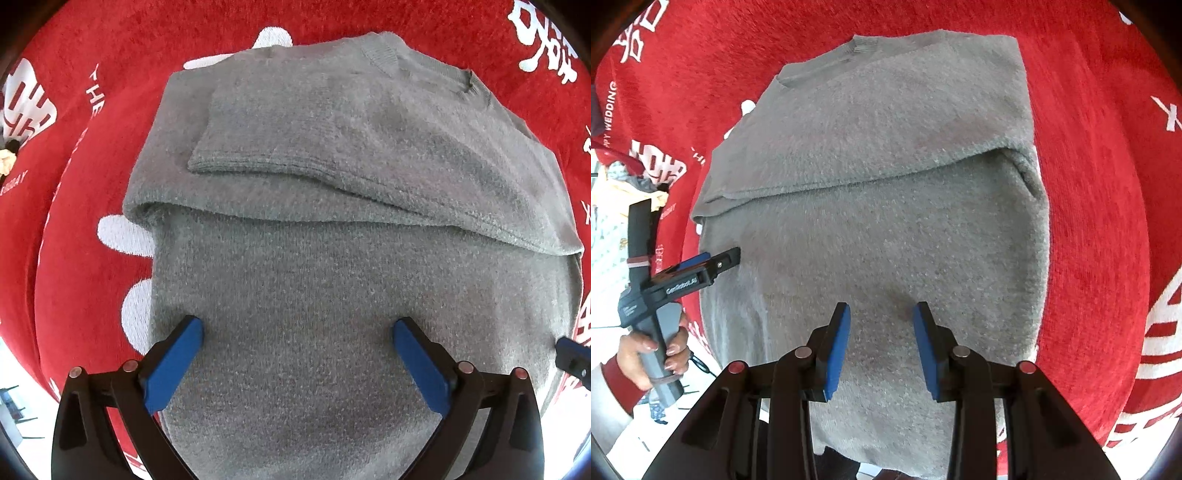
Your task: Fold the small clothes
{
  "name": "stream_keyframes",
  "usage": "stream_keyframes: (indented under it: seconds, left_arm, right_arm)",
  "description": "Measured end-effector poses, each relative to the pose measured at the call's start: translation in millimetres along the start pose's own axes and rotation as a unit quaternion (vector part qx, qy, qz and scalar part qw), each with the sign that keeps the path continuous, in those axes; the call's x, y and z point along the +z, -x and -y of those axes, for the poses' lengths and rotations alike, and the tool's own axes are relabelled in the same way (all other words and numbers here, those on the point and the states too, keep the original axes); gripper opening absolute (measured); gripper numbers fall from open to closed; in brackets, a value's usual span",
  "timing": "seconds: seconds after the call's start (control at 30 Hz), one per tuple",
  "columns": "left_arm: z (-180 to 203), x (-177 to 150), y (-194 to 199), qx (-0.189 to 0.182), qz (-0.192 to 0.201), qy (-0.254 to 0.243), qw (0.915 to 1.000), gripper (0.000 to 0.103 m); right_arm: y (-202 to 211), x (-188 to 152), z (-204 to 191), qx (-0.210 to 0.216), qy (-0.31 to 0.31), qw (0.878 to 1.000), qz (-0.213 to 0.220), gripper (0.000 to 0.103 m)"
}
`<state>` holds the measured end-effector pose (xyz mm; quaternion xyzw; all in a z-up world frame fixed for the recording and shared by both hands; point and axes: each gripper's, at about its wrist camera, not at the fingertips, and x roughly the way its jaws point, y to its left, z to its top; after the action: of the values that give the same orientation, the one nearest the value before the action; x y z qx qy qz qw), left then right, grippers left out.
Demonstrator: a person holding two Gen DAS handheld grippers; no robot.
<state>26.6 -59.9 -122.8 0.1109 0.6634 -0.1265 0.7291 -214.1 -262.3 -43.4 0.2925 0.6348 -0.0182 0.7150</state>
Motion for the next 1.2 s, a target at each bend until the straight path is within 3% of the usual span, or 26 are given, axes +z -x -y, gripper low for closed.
stream_keyframes:
  seconds: [0.23, 0.47, 0.63, 0.77, 0.93, 1.2]
  left_arm:
    - [6.0, -2.1, -2.4, 0.012, 0.037, 0.026, 0.9989, 0.103]
    - [-6.4, -10.3, 13.4, -0.009, 0.02, 0.014, 0.9997, 0.103]
    - [-26.9, -68.9, 37.3, -0.018, 0.018, -0.035, 0.9991, 0.103]
    - [-62.8, -129.7, 47.1, -0.038, -0.017, -0.026, 0.9988, 0.103]
    - [-89.9, -189.3, 24.5, -0.056, -0.064, 0.005, 0.9964, 0.103]
    - [-102.9, -212.0, -15.1, -0.109, -0.066, 0.023, 0.9916, 0.103]
  right_arm:
    - [5.1, -25.4, 16.4, 0.05, 0.013, 0.999, -0.015, 0.044]
    - [9.8, -57.2, 18.1, 0.066, 0.017, 0.997, -0.025, 0.044]
    - [13.7, -83.9, 6.0, 0.082, 0.028, 0.996, -0.027, 0.054]
    - [2.1, -118.4, -5.9, 0.073, 0.029, 0.995, -0.058, 0.054]
    - [-11.8, -165.0, -7.2, 0.042, 0.017, 0.996, -0.083, 0.054]
    - [-31.7, -212.4, 32.1, 0.017, -0.053, 0.995, -0.079, 0.054]
